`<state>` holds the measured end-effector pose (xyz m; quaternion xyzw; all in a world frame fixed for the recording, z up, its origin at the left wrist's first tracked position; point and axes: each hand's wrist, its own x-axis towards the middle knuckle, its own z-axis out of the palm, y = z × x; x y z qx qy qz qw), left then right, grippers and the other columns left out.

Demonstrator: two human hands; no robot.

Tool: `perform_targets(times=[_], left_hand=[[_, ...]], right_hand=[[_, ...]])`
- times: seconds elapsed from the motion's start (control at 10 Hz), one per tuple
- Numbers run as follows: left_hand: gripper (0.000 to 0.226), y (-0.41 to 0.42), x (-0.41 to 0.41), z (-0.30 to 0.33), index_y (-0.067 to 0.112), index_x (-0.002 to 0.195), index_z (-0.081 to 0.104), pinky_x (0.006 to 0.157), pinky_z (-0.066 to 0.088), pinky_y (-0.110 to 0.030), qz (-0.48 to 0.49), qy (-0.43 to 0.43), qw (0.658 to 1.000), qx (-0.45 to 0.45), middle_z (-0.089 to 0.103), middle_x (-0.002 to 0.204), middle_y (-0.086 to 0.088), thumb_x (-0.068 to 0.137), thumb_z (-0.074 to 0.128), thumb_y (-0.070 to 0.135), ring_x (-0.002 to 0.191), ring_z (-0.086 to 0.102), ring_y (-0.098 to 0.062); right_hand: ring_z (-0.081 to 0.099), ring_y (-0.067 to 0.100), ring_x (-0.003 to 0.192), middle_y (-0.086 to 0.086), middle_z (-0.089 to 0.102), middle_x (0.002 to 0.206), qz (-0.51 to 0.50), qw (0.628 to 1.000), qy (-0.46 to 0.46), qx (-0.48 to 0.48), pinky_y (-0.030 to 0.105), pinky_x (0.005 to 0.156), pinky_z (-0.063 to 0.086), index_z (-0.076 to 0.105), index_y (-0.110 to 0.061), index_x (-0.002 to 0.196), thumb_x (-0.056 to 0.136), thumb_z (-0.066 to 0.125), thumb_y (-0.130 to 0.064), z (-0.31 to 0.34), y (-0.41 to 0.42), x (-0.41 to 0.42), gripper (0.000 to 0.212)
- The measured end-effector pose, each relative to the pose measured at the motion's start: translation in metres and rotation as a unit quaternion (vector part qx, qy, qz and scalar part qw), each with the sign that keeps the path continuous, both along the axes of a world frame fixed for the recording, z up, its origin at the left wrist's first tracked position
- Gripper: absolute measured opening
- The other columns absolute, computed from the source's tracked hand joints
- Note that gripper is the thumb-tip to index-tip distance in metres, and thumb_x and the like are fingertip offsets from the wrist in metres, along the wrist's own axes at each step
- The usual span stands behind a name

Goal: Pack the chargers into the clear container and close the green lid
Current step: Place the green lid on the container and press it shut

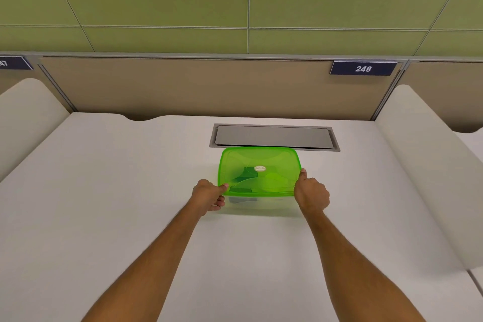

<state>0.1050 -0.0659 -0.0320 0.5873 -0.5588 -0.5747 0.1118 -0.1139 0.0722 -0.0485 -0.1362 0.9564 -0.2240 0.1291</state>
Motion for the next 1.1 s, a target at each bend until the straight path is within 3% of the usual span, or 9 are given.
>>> perform_targets(times=[0.4, 0.6, 0.9, 1.0, 1.1], left_hand=[[0.033, -0.009, 0.001, 0.0, -0.006, 0.087, 0.058, 0.057, 0.057, -0.032, 0.007, 0.026, 0.999, 0.04, 0.062, 0.071, -0.016, 0.086, 0.068, 0.025, 0.059, 0.063, -0.023], [0.027, -0.007, 0.005, 0.003, -0.004, 0.079, 0.056, 0.064, 0.057, -0.036, 0.03, 0.07, 0.993, 0.095, 0.06, 0.068, -0.016, 0.086, 0.068, 0.019, 0.062, 0.062, -0.025], [0.024, 0.0, 0.007, 0.011, -0.001, 0.079, 0.055, 0.053, 0.058, -0.032, 0.06, 0.111, 0.984, 0.127, 0.055, 0.067, -0.015, 0.085, 0.07, 0.017, 0.059, 0.059, -0.024], [0.036, 0.0, 0.014, 0.017, 0.001, 0.085, 0.06, 0.06, 0.052, -0.03, -0.001, 0.027, 0.995, 0.097, 0.064, 0.073, -0.013, 0.079, 0.075, 0.033, 0.062, 0.062, -0.024], [0.046, -0.006, 0.013, 0.03, 0.004, 0.081, 0.061, 0.059, 0.043, -0.027, -0.054, -0.059, 0.997, -0.008, 0.064, 0.075, -0.009, 0.073, 0.076, 0.047, 0.065, 0.06, -0.023]], right_hand=[[0.062, 0.04, 0.102, 0.024, 0.067, 0.109, -0.028, 0.999, -0.011, -0.04, 0.041, 0.084, 0.047, 0.066, 0.001, 0.107, 0.098, 0.022, -0.052, -0.003, 0.0, 0.006, 0.07], [0.061, 0.039, 0.104, 0.023, 0.066, 0.111, -0.03, 0.999, -0.011, -0.04, 0.042, 0.085, 0.047, 0.066, -0.001, 0.11, 0.098, 0.02, -0.054, 0.004, 0.002, 0.01, 0.071], [0.06, 0.038, 0.107, 0.021, 0.066, 0.114, -0.016, 0.999, -0.028, -0.031, 0.041, 0.087, 0.046, 0.064, -0.002, 0.113, 0.098, 0.018, -0.054, 0.013, 0.008, 0.014, 0.072], [0.061, 0.036, 0.104, 0.017, 0.066, 0.113, 0.03, 0.999, -0.007, 0.007, 0.038, 0.08, 0.044, 0.066, -0.007, 0.112, 0.095, 0.013, -0.06, 0.019, 0.012, 0.013, 0.076], [0.062, 0.034, 0.1, 0.013, 0.068, 0.108, 0.068, 0.997, 0.029, 0.032, 0.036, 0.074, 0.042, 0.068, -0.01, 0.108, 0.094, 0.011, -0.062, 0.03, 0.012, 0.005, 0.078]])
